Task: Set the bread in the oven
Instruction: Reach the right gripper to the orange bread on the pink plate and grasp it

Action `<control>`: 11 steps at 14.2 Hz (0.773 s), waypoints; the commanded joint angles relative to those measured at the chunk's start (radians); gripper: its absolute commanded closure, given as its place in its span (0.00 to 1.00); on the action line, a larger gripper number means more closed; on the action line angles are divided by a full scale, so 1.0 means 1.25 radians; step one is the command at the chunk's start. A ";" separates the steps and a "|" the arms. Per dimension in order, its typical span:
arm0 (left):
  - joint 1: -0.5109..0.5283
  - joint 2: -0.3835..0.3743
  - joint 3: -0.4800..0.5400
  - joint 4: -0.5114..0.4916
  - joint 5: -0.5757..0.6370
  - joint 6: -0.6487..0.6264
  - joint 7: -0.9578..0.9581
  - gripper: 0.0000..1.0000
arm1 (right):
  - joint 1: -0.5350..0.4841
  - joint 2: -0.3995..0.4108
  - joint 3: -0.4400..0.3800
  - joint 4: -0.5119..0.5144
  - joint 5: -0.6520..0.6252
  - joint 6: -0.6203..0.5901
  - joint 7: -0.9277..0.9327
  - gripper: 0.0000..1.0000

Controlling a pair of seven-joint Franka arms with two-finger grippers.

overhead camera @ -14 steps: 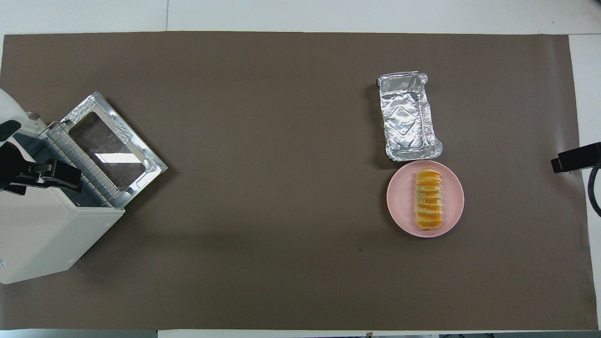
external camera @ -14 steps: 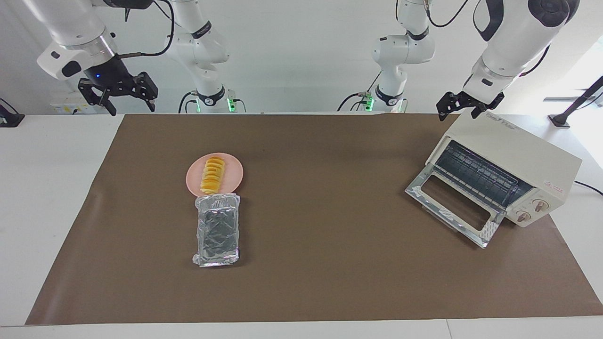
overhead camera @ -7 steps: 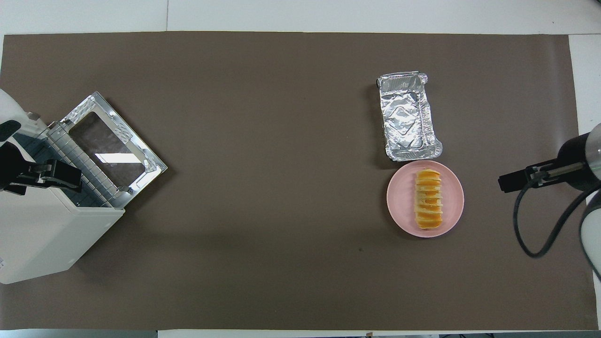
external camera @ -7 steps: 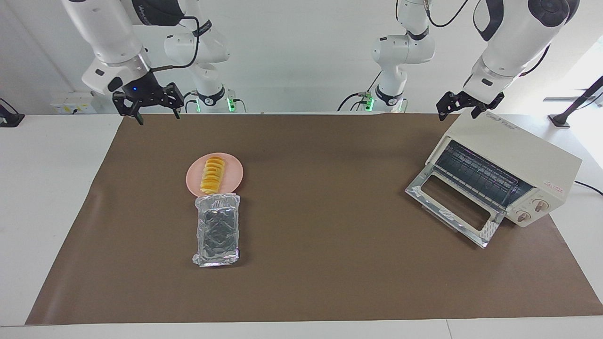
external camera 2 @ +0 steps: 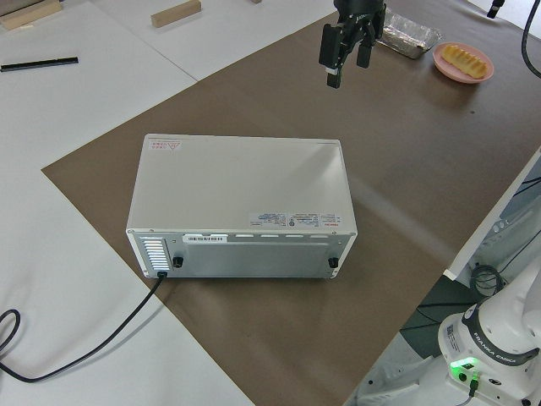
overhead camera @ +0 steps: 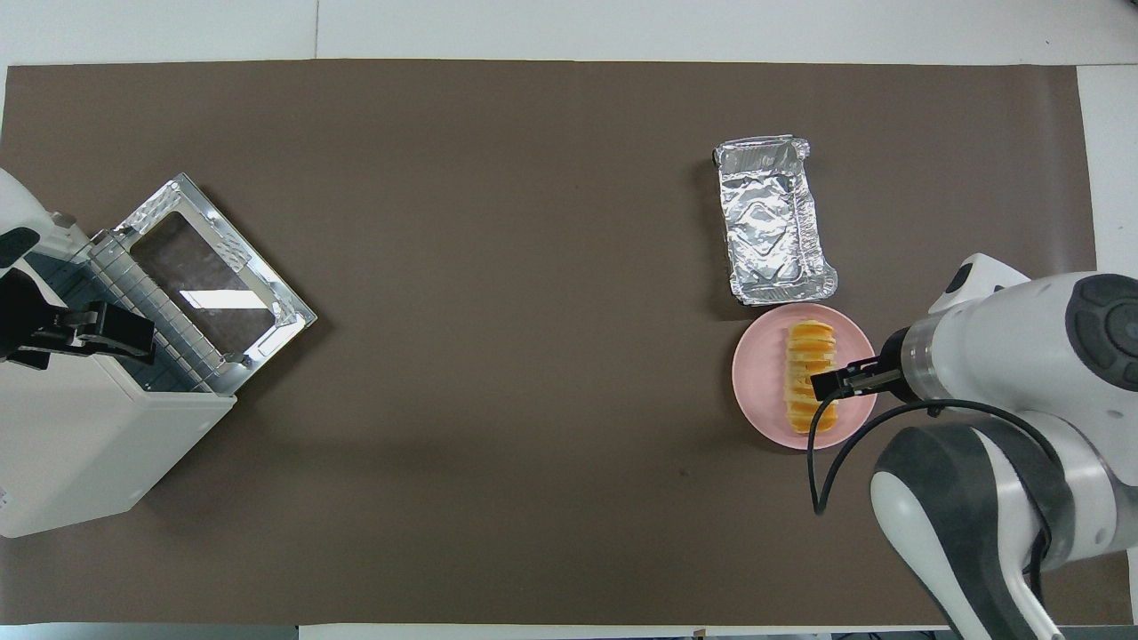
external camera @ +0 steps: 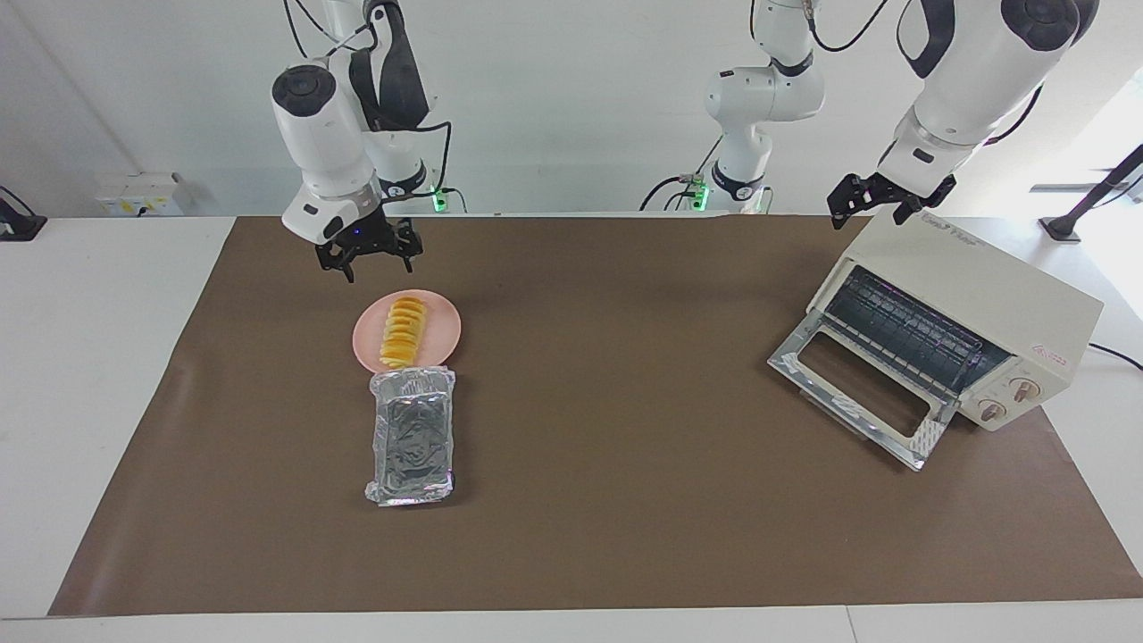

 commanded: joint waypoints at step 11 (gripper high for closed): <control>0.008 -0.012 -0.004 -0.009 -0.010 0.010 0.004 0.00 | -0.028 0.082 -0.003 -0.230 0.002 0.370 -0.114 0.00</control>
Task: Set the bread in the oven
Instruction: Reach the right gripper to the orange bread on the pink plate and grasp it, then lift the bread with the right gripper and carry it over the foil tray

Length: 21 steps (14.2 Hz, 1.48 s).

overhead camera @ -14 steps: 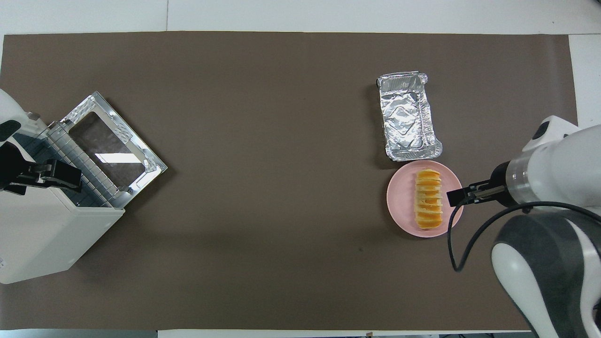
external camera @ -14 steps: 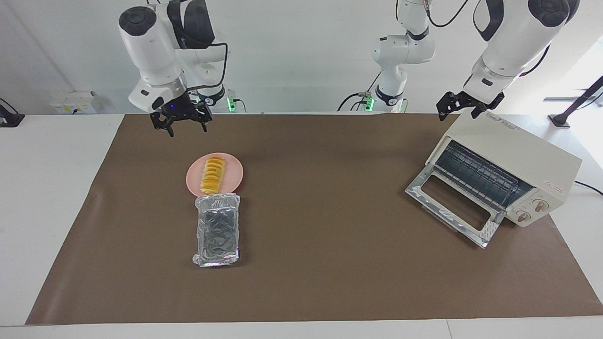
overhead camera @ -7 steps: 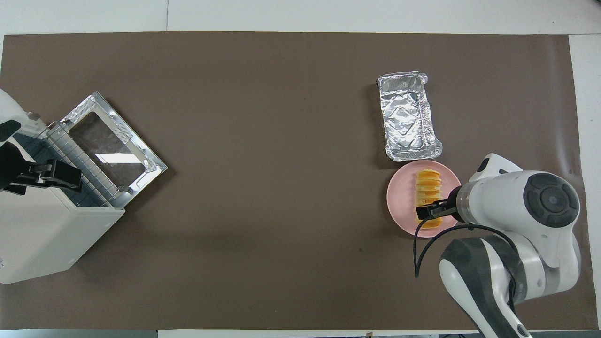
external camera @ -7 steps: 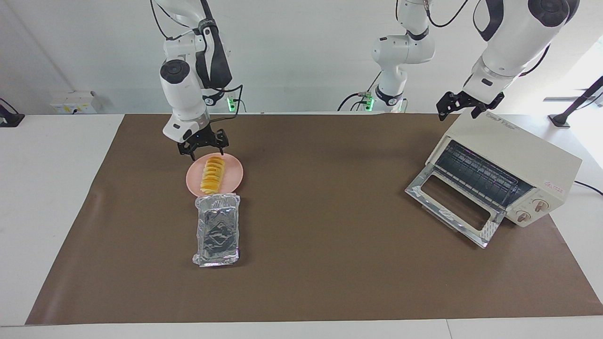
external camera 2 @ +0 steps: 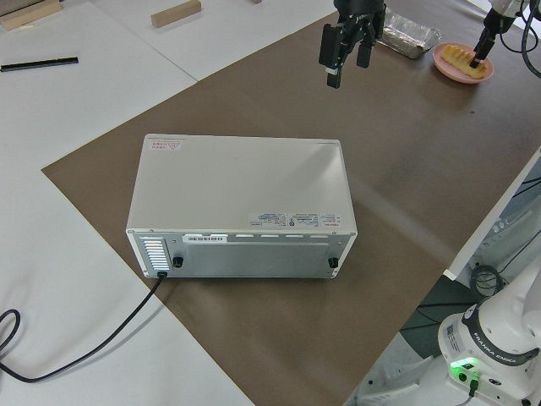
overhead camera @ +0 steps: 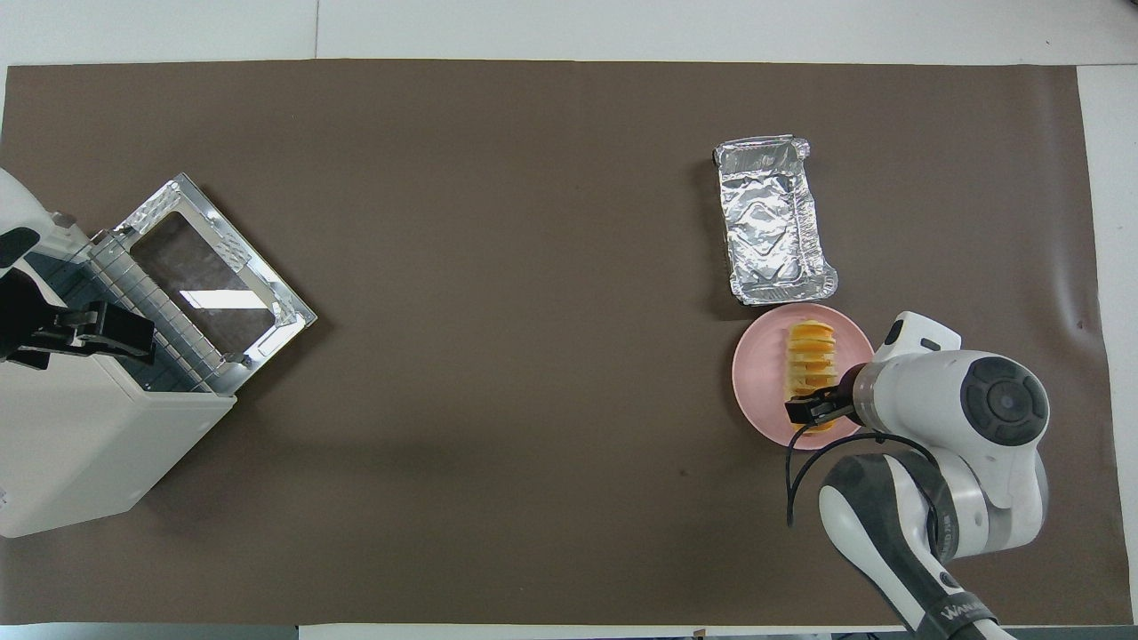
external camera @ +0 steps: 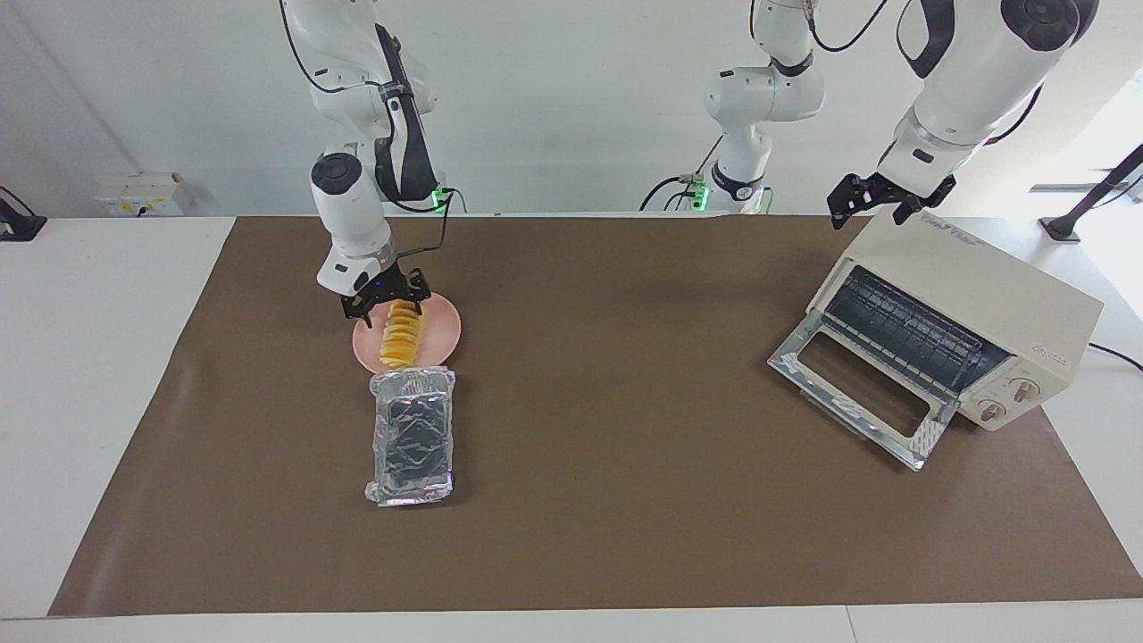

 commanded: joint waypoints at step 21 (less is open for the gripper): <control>0.008 -0.012 -0.004 -0.009 -0.010 0.010 0.004 0.00 | 0.008 0.131 0.002 0.587 0.012 -0.459 0.064 1.00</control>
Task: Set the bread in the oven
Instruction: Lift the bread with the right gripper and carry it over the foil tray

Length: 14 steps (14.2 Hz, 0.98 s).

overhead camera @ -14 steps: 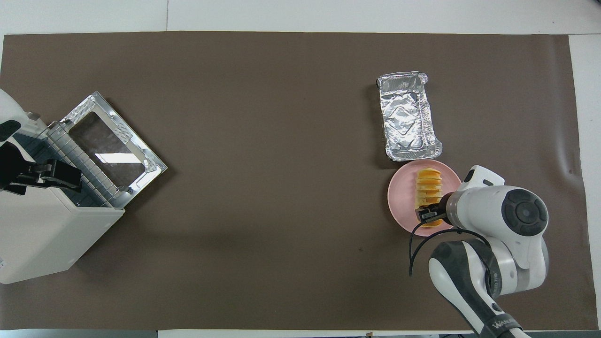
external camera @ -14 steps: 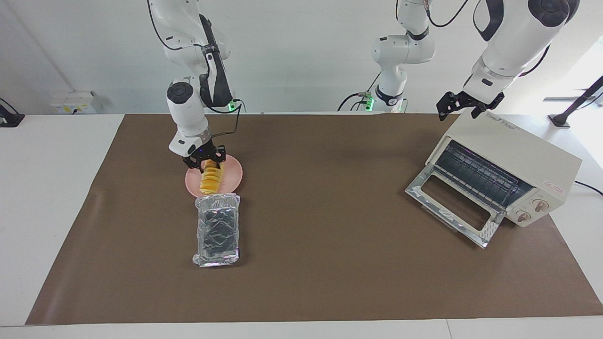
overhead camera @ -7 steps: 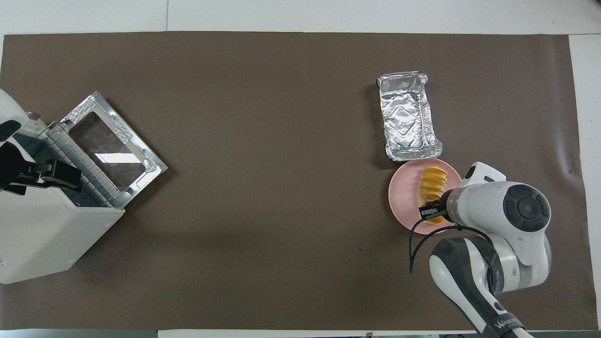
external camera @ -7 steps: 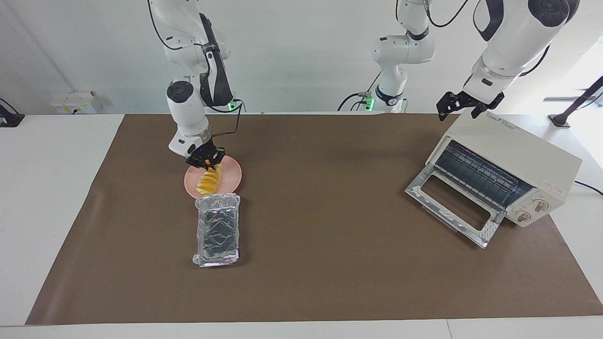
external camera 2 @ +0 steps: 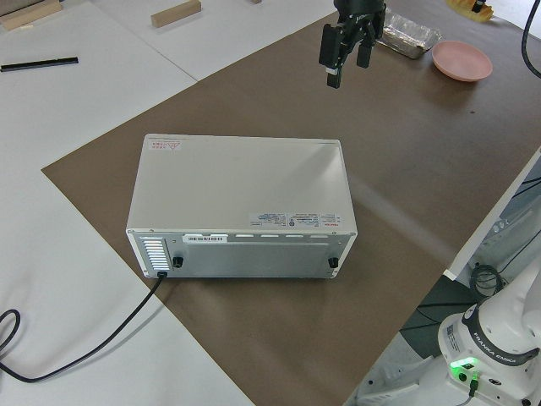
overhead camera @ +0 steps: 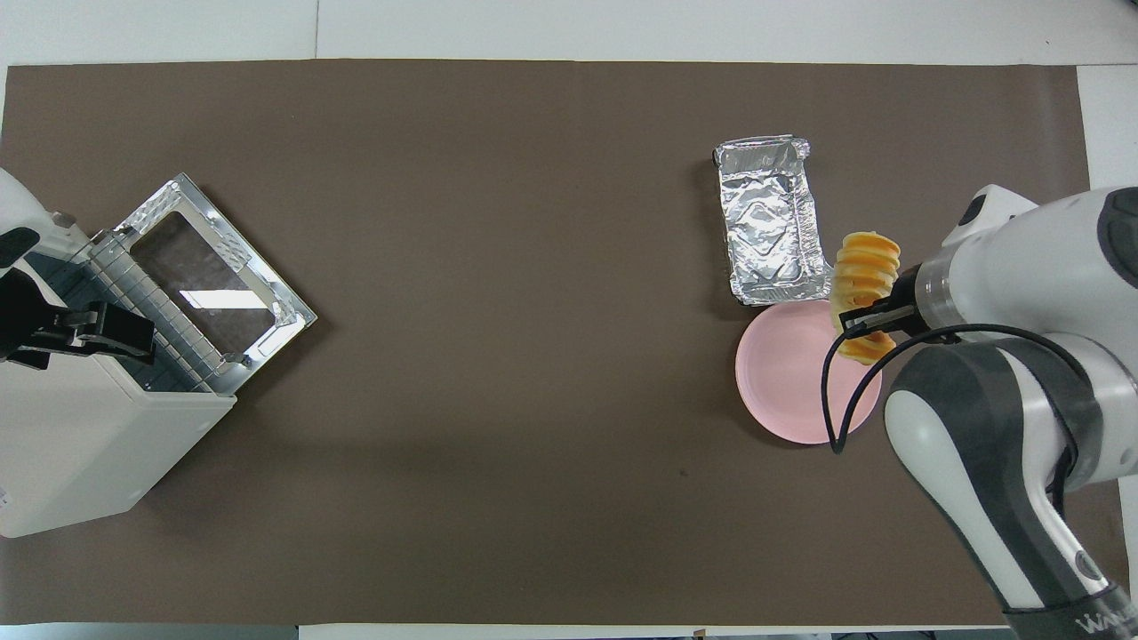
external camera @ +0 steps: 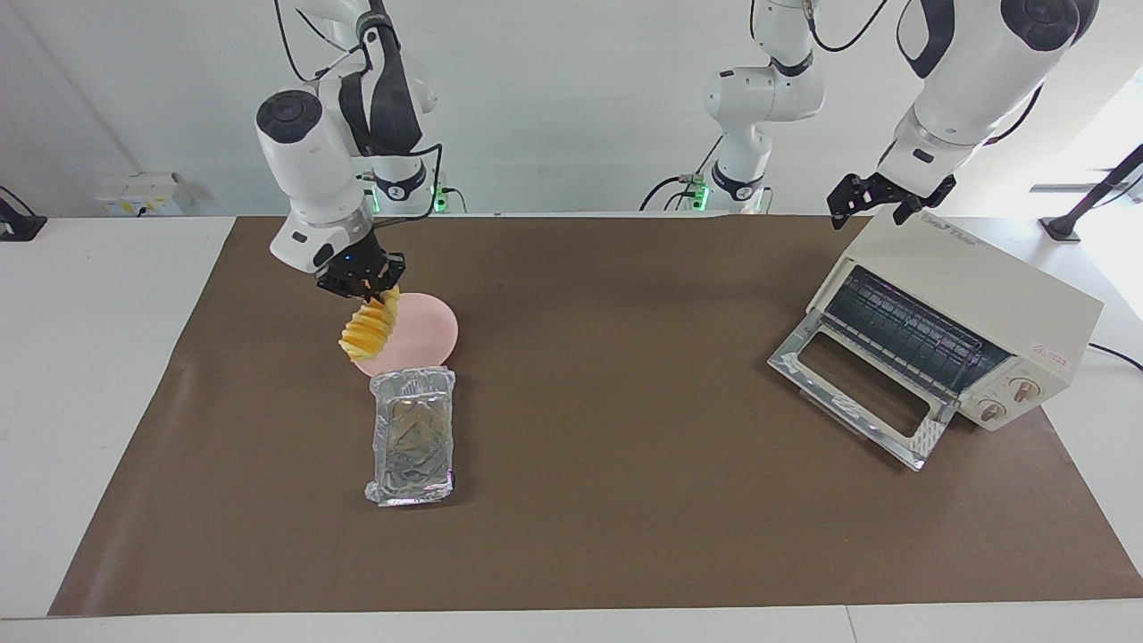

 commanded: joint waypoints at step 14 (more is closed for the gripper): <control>0.008 -0.012 -0.004 -0.009 -0.010 0.010 0.004 0.00 | 0.031 0.528 0.007 0.532 0.038 -0.043 -0.115 1.00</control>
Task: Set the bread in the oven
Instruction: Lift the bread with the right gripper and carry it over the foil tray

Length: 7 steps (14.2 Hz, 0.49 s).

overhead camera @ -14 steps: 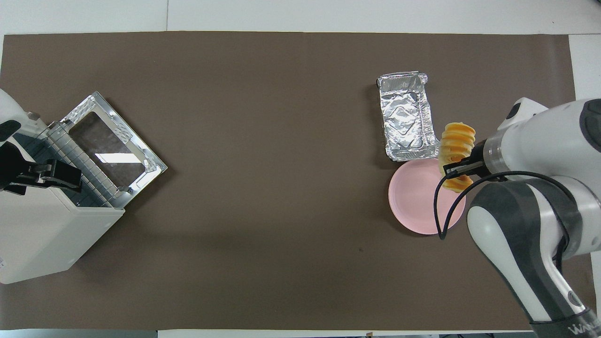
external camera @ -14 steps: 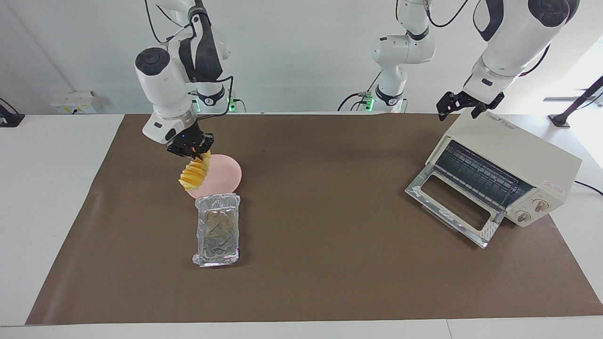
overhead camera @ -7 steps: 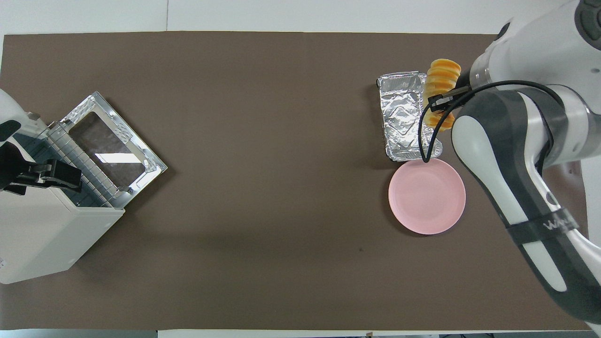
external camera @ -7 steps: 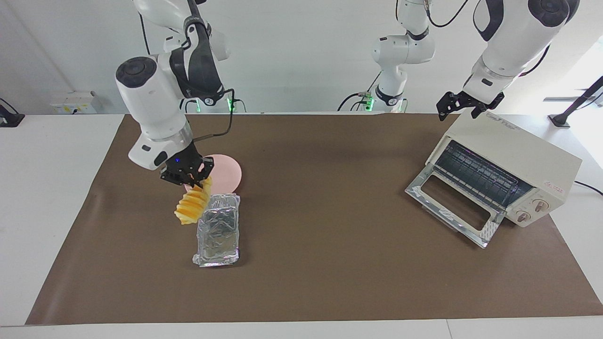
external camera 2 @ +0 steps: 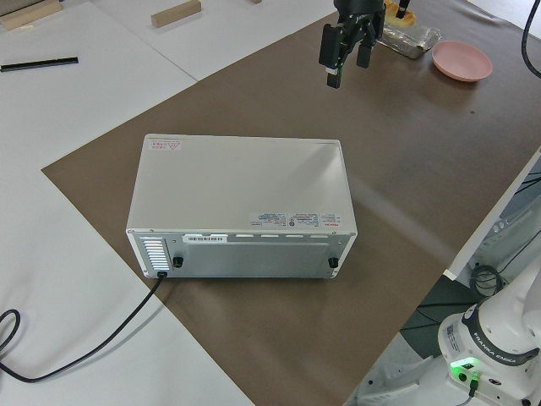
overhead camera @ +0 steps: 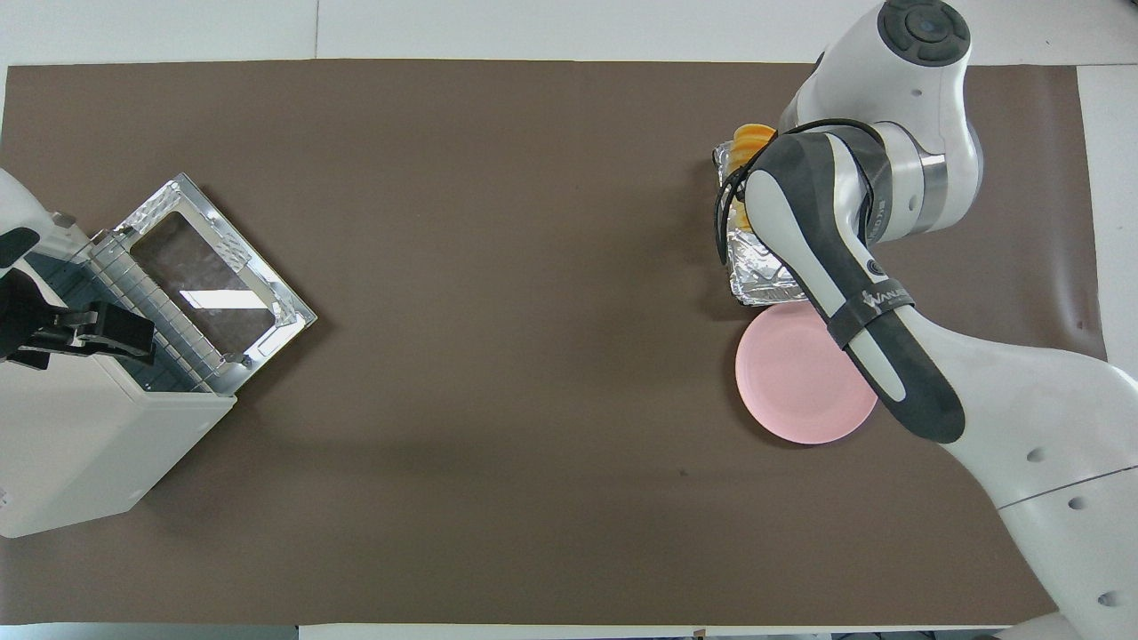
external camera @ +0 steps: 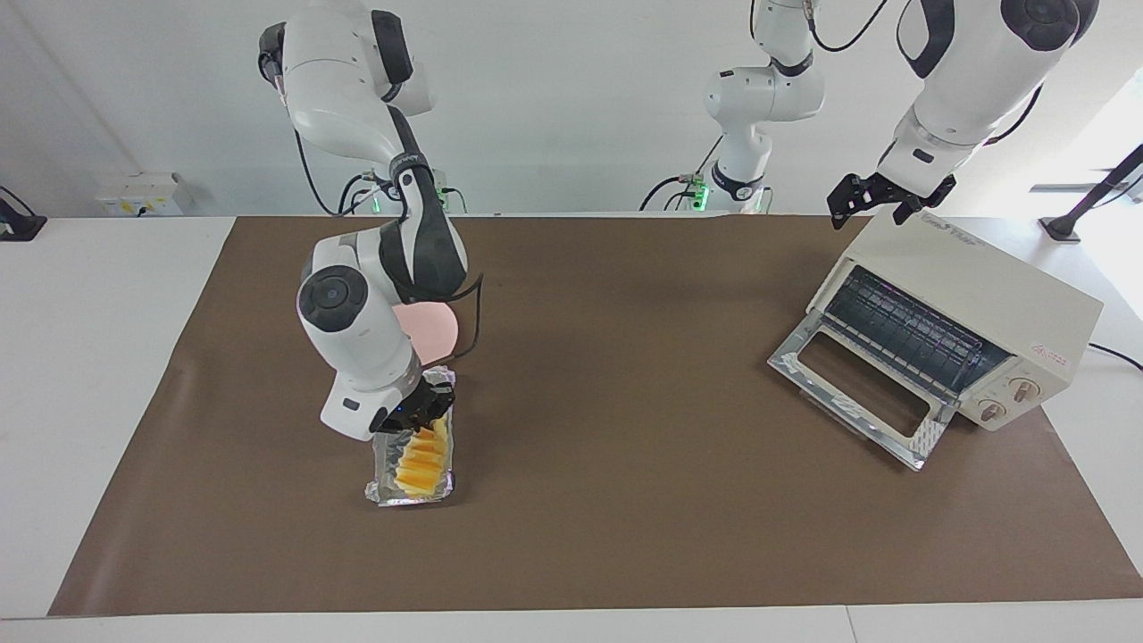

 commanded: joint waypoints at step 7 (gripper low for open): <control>0.008 -0.012 -0.004 -0.009 -0.010 0.010 0.004 0.00 | -0.004 -0.052 0.004 -0.141 0.013 0.077 -0.059 1.00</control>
